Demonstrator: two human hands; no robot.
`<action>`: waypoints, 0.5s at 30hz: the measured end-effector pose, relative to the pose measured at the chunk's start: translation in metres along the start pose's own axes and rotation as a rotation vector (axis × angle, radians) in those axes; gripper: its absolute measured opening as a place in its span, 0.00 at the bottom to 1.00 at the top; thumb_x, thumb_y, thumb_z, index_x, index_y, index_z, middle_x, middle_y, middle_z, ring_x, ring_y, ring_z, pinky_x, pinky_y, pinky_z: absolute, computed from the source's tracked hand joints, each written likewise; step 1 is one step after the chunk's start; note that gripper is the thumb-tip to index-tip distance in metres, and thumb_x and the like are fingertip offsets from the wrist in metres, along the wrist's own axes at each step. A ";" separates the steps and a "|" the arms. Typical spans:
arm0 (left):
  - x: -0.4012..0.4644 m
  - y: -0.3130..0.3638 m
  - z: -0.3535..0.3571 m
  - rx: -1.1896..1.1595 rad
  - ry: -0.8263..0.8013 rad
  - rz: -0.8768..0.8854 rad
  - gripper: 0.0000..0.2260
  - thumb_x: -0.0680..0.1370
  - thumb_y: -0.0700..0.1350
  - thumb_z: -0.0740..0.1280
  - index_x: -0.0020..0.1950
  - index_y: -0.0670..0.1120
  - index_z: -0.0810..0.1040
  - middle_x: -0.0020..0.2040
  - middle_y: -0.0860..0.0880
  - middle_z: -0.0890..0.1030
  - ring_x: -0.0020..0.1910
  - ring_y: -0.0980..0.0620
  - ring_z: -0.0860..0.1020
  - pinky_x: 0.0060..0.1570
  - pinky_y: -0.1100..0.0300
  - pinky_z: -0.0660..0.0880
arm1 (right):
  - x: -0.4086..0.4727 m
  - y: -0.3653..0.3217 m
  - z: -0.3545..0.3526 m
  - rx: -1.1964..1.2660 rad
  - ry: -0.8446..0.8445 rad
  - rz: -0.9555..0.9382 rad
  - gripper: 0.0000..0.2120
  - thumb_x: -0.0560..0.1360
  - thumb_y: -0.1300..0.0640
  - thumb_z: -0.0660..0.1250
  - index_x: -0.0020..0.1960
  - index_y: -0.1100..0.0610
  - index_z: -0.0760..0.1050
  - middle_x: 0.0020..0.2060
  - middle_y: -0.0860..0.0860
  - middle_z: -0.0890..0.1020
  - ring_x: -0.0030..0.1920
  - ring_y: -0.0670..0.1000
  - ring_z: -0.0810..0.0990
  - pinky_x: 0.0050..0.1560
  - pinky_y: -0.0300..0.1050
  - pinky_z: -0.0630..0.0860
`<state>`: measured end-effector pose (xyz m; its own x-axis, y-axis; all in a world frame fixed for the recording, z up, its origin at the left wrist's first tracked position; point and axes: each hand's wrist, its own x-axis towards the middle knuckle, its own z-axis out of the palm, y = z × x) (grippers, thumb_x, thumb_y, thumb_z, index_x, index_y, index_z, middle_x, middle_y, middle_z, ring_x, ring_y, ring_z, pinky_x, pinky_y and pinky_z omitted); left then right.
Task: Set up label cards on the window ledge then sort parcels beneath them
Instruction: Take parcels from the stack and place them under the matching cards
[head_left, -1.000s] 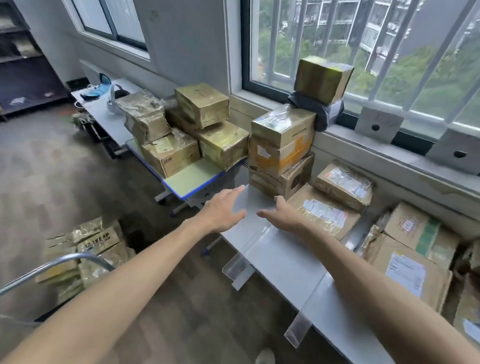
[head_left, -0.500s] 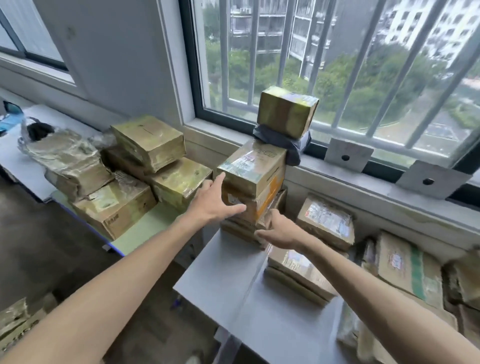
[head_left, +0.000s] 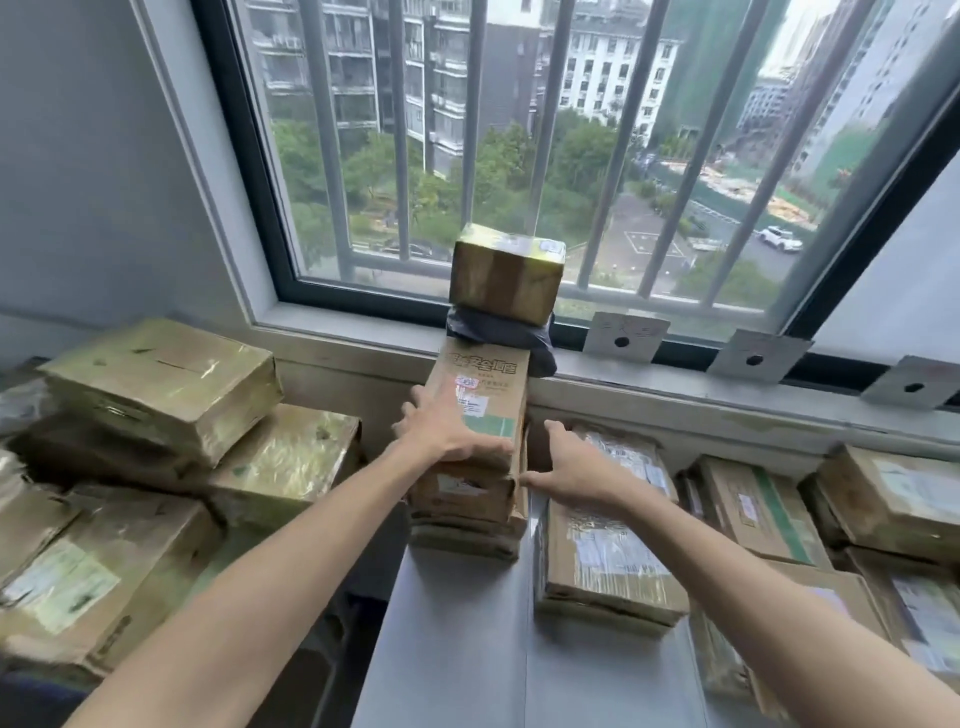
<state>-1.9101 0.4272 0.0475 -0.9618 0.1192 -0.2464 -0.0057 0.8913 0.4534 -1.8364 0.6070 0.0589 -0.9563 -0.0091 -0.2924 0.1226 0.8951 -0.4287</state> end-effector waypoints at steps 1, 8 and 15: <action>0.002 -0.004 -0.002 -0.018 -0.008 0.020 0.62 0.56 0.73 0.76 0.79 0.56 0.44 0.74 0.41 0.58 0.72 0.36 0.62 0.69 0.38 0.65 | 0.001 -0.007 -0.001 0.010 -0.005 0.003 0.38 0.75 0.45 0.71 0.76 0.59 0.58 0.72 0.58 0.71 0.68 0.57 0.73 0.64 0.48 0.72; 0.008 -0.033 -0.014 -0.021 -0.074 0.235 0.49 0.67 0.50 0.80 0.80 0.54 0.53 0.69 0.43 0.60 0.65 0.40 0.73 0.67 0.49 0.72 | 0.014 -0.037 0.002 0.094 0.038 -0.016 0.45 0.74 0.56 0.72 0.81 0.54 0.47 0.70 0.56 0.74 0.64 0.56 0.77 0.62 0.45 0.74; -0.010 -0.034 0.000 -0.081 0.054 0.326 0.38 0.73 0.43 0.75 0.78 0.55 0.61 0.71 0.45 0.63 0.65 0.42 0.74 0.63 0.52 0.73 | -0.005 -0.033 0.007 0.156 0.149 0.029 0.29 0.76 0.58 0.70 0.74 0.56 0.64 0.67 0.54 0.77 0.62 0.52 0.78 0.58 0.39 0.72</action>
<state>-1.9003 0.3962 0.0344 -0.9295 0.3673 -0.0328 0.2851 0.7723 0.5677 -1.8342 0.5742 0.0689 -0.9790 0.0921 -0.1819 0.1792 0.8141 -0.5524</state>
